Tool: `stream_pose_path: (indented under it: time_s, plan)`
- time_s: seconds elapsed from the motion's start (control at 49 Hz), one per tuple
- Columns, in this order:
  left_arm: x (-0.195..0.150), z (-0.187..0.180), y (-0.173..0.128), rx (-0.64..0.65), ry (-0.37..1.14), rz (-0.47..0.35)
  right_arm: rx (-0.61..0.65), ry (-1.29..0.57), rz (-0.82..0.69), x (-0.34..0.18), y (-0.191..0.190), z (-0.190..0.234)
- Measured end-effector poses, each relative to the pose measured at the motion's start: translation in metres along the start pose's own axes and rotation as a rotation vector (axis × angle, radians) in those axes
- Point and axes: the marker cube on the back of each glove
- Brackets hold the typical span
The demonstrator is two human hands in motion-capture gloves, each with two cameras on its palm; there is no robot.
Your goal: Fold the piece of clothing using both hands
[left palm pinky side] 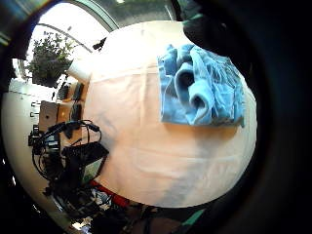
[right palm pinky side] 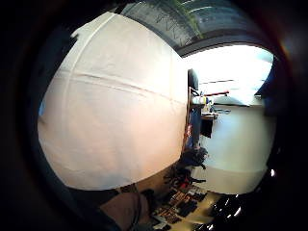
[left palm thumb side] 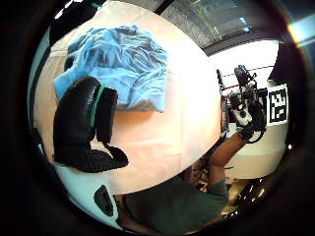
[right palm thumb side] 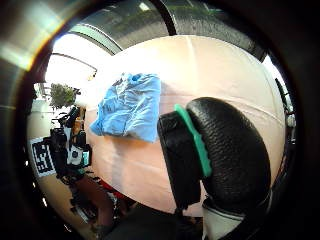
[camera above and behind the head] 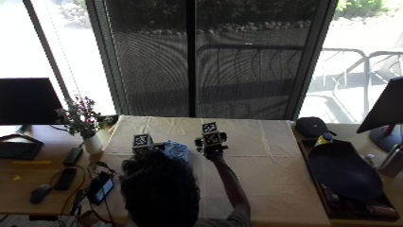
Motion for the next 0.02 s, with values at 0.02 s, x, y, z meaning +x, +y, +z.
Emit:
stream_pose_path:
  time_s: [0.02]
  plan:
    - [0.0049, -0.0016, 0.0013, 0.025, 0.017, 0.022, 0.010, 0.001, -0.010, 0.0003, -0.0010, 0.0010]
